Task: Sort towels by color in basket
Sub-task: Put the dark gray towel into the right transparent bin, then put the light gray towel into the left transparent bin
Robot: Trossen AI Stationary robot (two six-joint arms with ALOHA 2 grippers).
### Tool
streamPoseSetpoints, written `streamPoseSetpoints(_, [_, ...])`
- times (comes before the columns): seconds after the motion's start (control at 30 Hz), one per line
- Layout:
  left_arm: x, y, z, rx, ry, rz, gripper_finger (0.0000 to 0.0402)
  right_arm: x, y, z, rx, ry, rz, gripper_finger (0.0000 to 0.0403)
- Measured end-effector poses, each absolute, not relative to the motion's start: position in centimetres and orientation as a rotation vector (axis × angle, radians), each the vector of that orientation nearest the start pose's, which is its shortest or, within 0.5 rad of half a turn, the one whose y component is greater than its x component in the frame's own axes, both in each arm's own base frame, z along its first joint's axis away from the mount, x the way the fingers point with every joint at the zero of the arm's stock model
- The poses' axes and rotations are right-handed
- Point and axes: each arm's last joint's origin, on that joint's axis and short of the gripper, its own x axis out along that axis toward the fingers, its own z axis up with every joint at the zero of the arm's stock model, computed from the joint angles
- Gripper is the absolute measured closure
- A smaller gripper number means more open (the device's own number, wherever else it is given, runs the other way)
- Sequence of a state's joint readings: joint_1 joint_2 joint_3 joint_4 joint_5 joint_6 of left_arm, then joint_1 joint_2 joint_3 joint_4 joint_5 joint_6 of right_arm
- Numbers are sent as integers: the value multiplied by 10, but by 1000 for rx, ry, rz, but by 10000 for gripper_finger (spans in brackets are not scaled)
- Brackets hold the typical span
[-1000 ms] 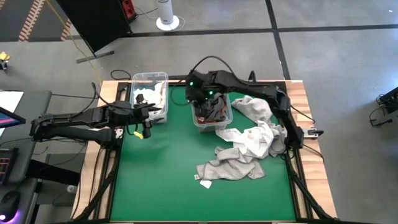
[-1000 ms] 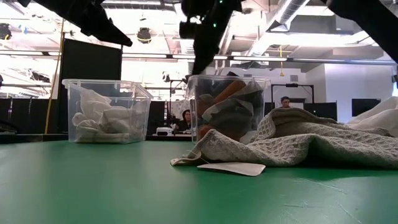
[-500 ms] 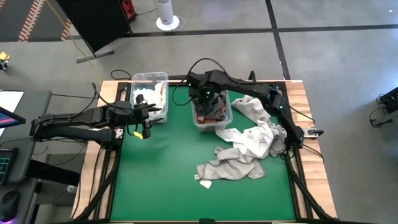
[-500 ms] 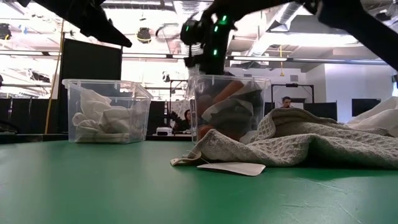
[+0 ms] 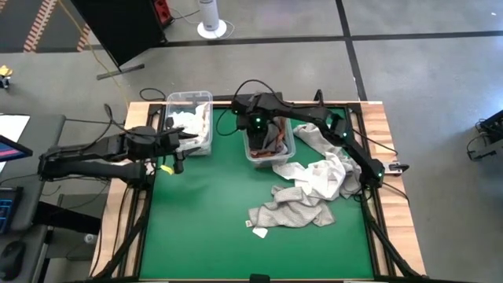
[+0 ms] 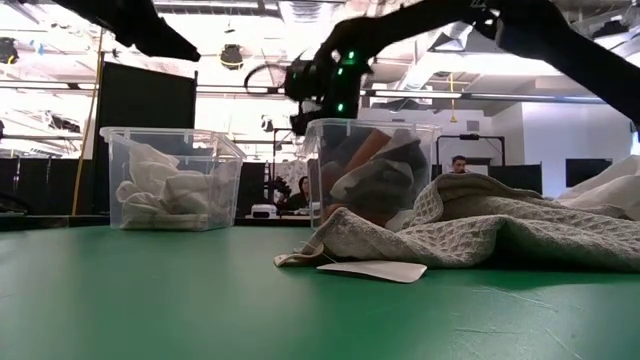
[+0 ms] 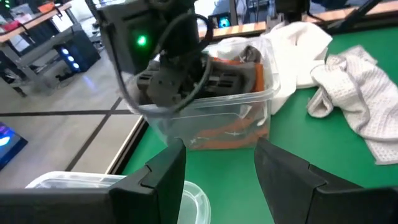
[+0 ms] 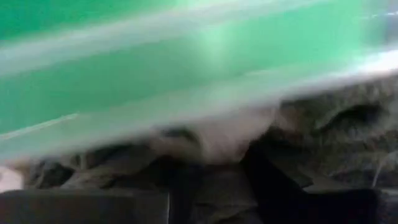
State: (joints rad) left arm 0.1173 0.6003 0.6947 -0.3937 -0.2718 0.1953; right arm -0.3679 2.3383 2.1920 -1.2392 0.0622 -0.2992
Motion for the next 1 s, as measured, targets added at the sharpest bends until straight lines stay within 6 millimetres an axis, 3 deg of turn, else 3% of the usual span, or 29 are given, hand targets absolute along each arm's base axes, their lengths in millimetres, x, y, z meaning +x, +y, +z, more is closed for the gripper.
streamPoseSetpoints(0.2, [122, 22, 310, 189, 313, 361, 219, 420, -164, 295, -21, 1226, -241, 226])
streamPoseSetpoints(0.37, [122, 22, 309, 178, 316, 360, 219, 399, -163, 328, 48, 1169, -324, 226])
streamPoseSetpoints(0.5, [121, 22, 306, 169, 347, 356, 219, 366, -151, 357, 101, 1225, -356, 226])
streamPoseSetpoints(0.63, [120, 22, 304, 164, 365, 355, 219, 344, -139, 364, 120, 1373, -448, 226])
streamPoseSetpoints(0.8, [119, 22, 301, 124, 393, 360, 219, 315, -125, 371, 143, 1377, -499, 226])
streamPoseSetpoints(1.0, [118, 21, 299, 88, 412, 360, 219, 273, -113, 354, 221, 1358, -628, 226])
